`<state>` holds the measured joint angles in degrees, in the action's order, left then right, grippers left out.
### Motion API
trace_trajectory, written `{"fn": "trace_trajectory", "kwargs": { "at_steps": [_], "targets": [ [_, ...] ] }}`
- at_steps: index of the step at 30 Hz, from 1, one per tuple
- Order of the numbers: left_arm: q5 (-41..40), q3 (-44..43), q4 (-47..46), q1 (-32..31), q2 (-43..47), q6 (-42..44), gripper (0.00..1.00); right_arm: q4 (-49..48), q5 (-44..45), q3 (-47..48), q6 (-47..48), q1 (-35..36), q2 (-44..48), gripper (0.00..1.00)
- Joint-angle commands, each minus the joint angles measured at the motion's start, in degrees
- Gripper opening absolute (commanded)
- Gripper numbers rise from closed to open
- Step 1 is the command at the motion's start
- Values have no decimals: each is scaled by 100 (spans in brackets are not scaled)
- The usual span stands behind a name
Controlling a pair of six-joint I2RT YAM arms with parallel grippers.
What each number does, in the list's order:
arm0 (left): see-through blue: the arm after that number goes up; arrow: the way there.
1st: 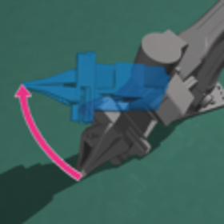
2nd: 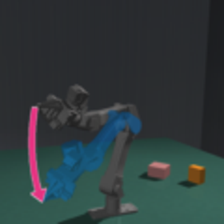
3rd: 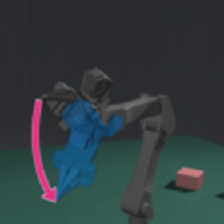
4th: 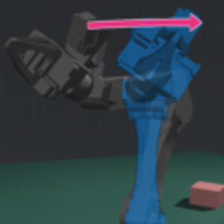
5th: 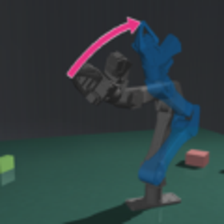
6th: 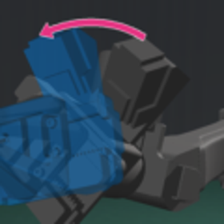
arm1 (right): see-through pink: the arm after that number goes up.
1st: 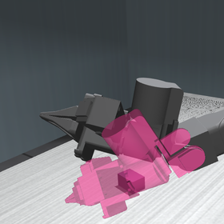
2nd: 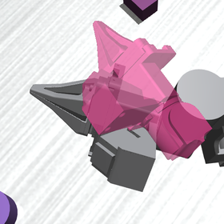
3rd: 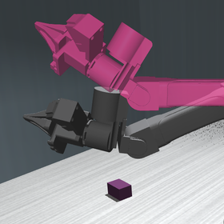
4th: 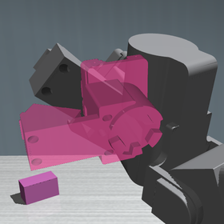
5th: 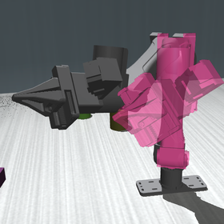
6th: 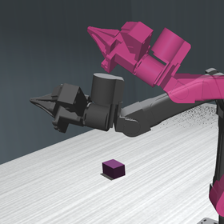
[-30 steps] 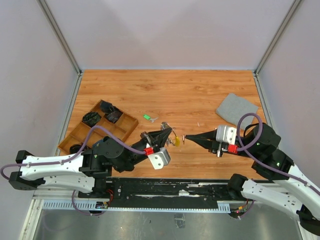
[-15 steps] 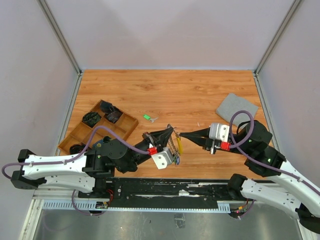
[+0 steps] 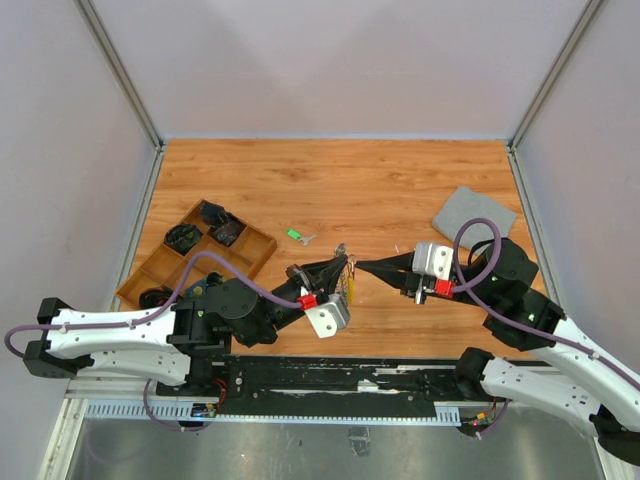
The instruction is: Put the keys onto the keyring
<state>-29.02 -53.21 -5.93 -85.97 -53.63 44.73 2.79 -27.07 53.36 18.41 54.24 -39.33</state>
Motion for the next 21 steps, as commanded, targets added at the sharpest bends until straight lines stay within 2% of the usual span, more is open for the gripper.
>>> {"fn": "trace_trajectory", "kwargs": {
  "at_steps": [1, 21],
  "targets": [
    [-91, -102, -391, -51, 23, -40, 1, -182, 189, -50, 30, -70, 22, 1],
    [-148, -78, -386, -55, 19, -41, 1, 1, 685, 47, -211, -71, -101, 1]
  ]
}}
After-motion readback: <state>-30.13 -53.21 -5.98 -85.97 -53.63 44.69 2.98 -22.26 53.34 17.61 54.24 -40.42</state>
